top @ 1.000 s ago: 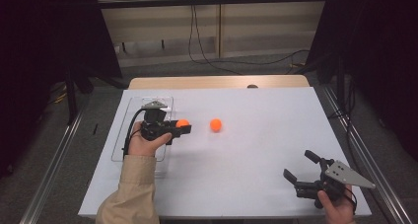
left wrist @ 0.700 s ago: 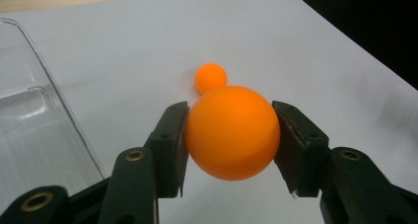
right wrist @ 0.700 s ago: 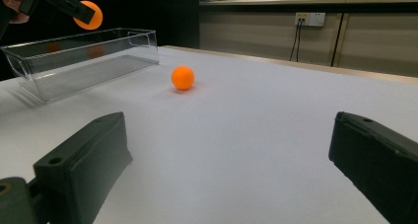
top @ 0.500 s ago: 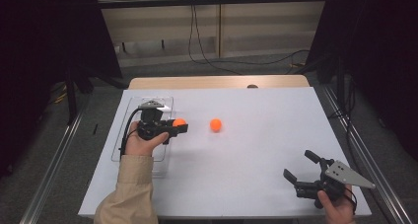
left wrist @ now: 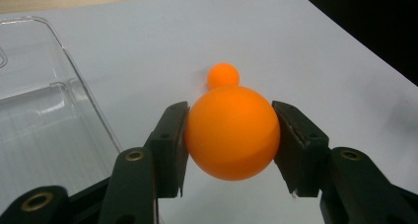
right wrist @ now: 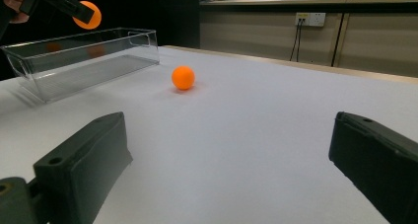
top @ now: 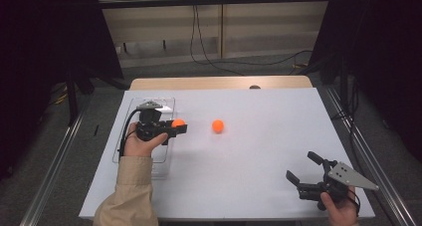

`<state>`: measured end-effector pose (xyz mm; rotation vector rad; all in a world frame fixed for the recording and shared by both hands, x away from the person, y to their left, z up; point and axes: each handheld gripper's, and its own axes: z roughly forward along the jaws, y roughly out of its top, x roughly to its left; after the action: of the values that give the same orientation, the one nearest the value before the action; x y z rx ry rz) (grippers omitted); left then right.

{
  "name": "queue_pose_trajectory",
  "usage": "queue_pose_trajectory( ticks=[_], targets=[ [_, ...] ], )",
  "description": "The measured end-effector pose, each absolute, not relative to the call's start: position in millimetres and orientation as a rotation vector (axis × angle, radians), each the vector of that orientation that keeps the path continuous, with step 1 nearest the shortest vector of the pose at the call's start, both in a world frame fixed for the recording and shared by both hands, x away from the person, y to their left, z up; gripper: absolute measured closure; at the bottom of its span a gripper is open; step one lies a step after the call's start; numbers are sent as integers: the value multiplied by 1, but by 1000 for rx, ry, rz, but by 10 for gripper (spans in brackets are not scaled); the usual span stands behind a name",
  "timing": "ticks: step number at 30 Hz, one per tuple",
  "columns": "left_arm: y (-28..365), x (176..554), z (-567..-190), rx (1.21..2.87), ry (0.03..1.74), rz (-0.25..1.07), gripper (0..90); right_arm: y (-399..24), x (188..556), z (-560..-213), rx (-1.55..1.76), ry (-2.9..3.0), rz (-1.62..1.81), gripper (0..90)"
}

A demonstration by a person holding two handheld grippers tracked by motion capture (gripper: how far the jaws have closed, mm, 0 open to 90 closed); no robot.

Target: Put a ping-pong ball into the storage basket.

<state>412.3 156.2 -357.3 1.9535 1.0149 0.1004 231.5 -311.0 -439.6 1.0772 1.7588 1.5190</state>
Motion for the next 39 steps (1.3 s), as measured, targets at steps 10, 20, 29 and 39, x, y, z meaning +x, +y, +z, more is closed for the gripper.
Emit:
queue_pose_trajectory(
  ticks=[10,20,29,39],
  targets=[
    [161,414,-358,1956,1027,110,508,-311,231,-440,1076,1759,1518,11],
    [166,415,-358,1948,1041,123,507,-311,232,-440,1078,1760,1519,11],
    [173,416,-358,1941,1063,139,507,-311,232,-440,1077,1762,1518,11],
    [176,417,-360,1949,1081,166,507,-311,232,-440,1077,1761,1520,11]
  ],
)
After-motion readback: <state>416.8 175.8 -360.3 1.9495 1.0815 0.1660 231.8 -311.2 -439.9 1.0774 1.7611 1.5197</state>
